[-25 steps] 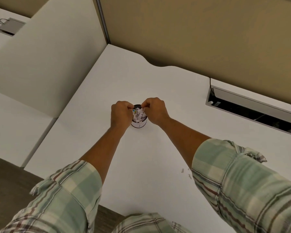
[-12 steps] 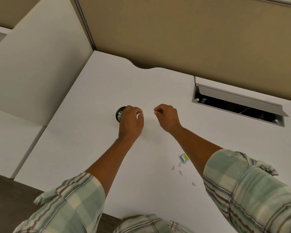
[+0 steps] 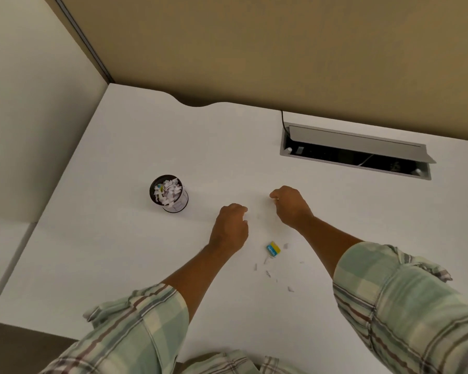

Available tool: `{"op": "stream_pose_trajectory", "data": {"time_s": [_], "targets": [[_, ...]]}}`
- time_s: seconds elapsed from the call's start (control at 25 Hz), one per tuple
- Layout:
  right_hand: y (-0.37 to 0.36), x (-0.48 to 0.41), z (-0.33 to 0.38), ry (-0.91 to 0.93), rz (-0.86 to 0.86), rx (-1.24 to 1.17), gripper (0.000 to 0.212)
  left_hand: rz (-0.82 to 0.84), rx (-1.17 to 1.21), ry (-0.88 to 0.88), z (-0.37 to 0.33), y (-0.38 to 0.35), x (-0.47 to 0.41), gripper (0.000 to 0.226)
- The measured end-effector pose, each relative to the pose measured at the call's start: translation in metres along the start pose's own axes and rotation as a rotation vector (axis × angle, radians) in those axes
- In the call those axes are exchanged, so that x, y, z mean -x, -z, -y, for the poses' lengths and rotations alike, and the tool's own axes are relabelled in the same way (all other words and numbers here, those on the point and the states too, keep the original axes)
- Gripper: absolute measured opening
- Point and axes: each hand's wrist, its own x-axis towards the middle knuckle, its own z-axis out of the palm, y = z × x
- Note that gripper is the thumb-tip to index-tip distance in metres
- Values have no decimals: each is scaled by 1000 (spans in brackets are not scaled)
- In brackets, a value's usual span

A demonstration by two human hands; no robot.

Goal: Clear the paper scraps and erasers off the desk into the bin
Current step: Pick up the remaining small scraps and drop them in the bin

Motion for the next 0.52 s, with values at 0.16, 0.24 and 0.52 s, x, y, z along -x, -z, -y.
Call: {"op": "stream_pose_trajectory", "data": {"time_s": [0.16,0.24,0.52], "targets": [[-7,3,-4,219,80,188,43,163,-147,-63,-7,-25,-13,60],[-7,10,-11,354,83,307,41,231,-241,-125,-5,-35,-16,63],[-22,62,-45,287,106,280,31,279,-406,-186,10,-61,5,65]]}}
